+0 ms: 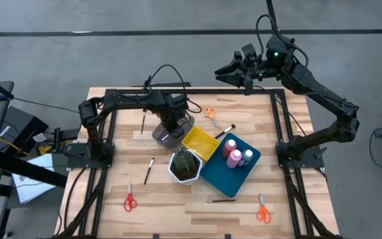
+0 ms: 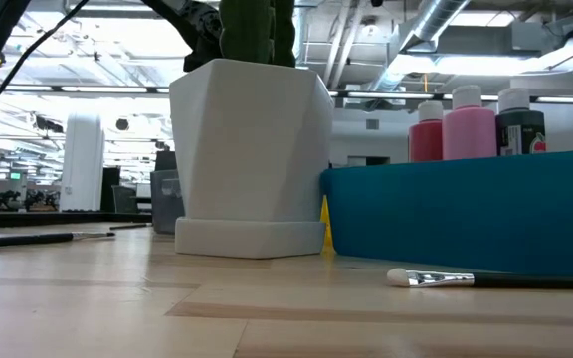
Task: Pick & Place Paint Supplies
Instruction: Put the makeup brush into the black bin
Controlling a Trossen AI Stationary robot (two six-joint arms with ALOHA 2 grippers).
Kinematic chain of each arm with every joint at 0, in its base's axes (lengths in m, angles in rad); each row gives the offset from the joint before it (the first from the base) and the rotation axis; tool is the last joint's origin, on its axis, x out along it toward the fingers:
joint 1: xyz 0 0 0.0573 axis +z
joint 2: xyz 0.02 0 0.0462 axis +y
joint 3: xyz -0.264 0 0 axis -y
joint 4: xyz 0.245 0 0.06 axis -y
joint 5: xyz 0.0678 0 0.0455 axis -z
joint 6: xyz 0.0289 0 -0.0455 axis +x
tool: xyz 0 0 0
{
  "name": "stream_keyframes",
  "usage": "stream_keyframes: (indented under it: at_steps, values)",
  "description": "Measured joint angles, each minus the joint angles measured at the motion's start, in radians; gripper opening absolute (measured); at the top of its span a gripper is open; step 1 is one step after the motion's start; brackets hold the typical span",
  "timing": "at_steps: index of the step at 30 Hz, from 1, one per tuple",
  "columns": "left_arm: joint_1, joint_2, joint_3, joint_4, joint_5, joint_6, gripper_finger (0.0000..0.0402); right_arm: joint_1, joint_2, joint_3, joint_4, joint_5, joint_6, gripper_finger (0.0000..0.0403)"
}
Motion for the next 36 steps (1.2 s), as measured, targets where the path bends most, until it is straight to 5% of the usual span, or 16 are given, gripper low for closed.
stream_keyframes:
  at_steps: [14, 23, 36]
  values:
    - [-0.009, -0.012, 0.000, 0.001, -0.051, 0.031, 0.0091, 0.000, 0.000, 0.000, 0.008, 0.000, 0.000, 0.0132]
    - [0.005, -0.177, 0.000, 0.013, -0.112, 0.017, 0.0118, -0.001, 0.000, 0.000, 0.029, 0.012, 0.000, 0.0132]
    - [0.030, -0.430, 0.000, 0.031, -0.474, -0.320, 0.0112, 0.002, 0.000, 0.000, 0.036, 0.014, 0.000, 0.0132]
